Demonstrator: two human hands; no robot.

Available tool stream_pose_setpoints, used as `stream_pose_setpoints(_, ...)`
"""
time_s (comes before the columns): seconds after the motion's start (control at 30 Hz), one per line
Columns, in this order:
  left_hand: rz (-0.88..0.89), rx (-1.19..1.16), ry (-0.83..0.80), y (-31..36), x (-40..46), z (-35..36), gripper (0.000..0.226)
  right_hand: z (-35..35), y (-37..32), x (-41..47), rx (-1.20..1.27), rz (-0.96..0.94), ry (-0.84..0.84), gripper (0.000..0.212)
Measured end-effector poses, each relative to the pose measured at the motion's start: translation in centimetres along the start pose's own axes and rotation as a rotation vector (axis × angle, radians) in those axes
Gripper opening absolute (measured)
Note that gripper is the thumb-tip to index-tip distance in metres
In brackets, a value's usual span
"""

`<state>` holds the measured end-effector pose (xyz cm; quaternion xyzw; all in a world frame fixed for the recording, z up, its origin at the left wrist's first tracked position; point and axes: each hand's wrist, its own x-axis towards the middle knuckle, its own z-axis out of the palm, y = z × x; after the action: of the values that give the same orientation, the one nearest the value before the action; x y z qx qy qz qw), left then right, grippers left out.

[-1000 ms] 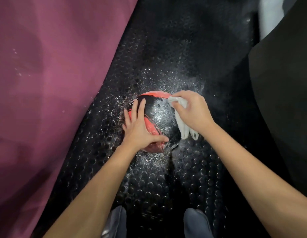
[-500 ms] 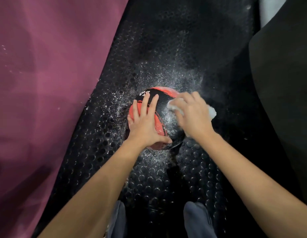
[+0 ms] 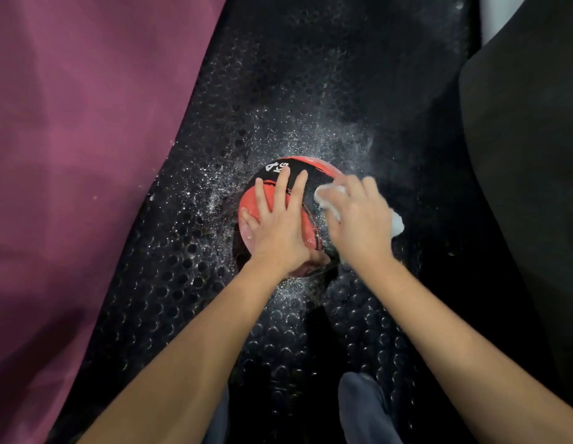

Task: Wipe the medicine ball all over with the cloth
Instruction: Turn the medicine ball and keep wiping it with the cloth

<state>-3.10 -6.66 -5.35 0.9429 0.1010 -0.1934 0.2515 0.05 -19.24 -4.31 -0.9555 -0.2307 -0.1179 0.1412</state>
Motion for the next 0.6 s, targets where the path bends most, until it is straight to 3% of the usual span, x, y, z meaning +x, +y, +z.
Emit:
stream_pose_setpoints(0.1, -0.001, 0.023, 0.009, 0.5, -0.3, 0.2, 0.140, -0.4, 0.6, -0.5, -0.035, -0.095, -0.009, 0.027)
stream_pose_setpoints(0.23, 0.017, 0.050, 0.030, 1.1, -0.9, 1.0, 0.142, 0.0, 2.2, 2.0, -0.033, 0.251, -0.129, 0.020)
stream_pose_setpoints(0.43, 0.025, 0.061, 0.033, 1.5, -0.9, 1.2, 0.139, -0.4, 1.4, -2.0, 0.022, 0.045, 0.016, 0.021)
stream_pose_setpoints(0.6, 0.034, 0.089, 0.047, 2.1, -0.8, 1.5, 0.139, 0.0, 1.3, -0.6, 0.053, 0.199, 0.017, 0.019)
